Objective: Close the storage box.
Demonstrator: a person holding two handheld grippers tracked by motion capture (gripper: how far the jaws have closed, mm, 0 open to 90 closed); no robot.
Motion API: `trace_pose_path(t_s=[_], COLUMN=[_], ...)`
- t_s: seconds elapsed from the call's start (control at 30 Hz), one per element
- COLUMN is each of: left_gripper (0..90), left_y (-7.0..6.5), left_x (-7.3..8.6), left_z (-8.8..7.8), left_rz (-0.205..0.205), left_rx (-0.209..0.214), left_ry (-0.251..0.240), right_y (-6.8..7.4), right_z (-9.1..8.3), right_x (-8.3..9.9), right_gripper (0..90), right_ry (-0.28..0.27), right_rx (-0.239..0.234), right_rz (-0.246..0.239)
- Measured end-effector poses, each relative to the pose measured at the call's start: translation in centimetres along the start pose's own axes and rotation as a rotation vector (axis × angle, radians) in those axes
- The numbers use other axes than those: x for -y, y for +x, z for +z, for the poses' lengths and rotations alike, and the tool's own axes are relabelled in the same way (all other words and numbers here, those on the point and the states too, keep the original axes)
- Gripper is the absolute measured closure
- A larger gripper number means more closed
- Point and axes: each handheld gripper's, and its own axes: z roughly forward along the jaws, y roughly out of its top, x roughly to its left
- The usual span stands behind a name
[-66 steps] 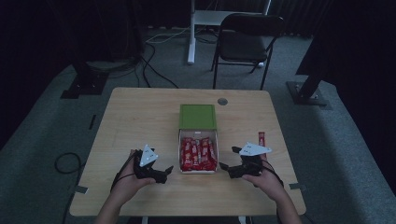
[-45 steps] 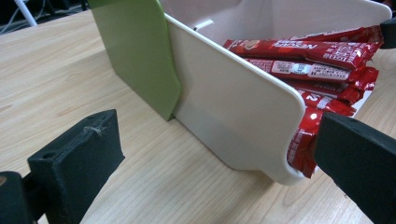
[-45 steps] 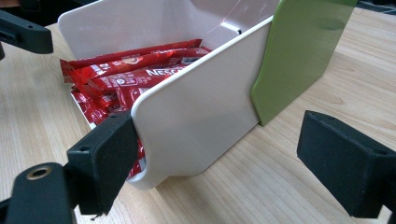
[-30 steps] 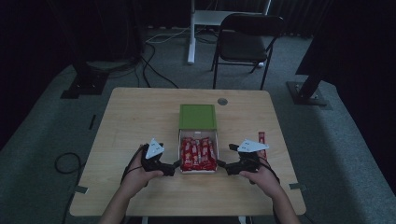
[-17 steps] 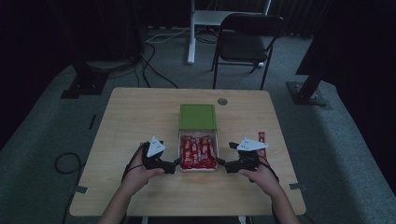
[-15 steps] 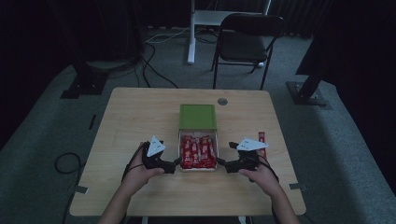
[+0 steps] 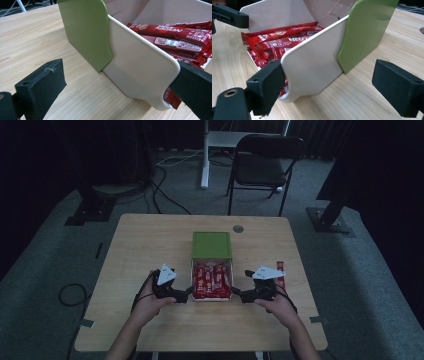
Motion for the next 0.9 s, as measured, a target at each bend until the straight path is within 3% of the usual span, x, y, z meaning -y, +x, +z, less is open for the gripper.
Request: trace_pose_path(t_s=[0.9], left_gripper=[1.9], left_y=[1.2], left_x=[-0.5], left_z=[0.7], left_rz=[-0.039], left_rx=[-0.01], left_ry=[-0.007], right_y=[-0.7], right_z=[0.8], right_x=[-0.7], right_gripper=[11.2], right_ry=[-0.012], right_rx=[0.016], right_rz=[0.016])
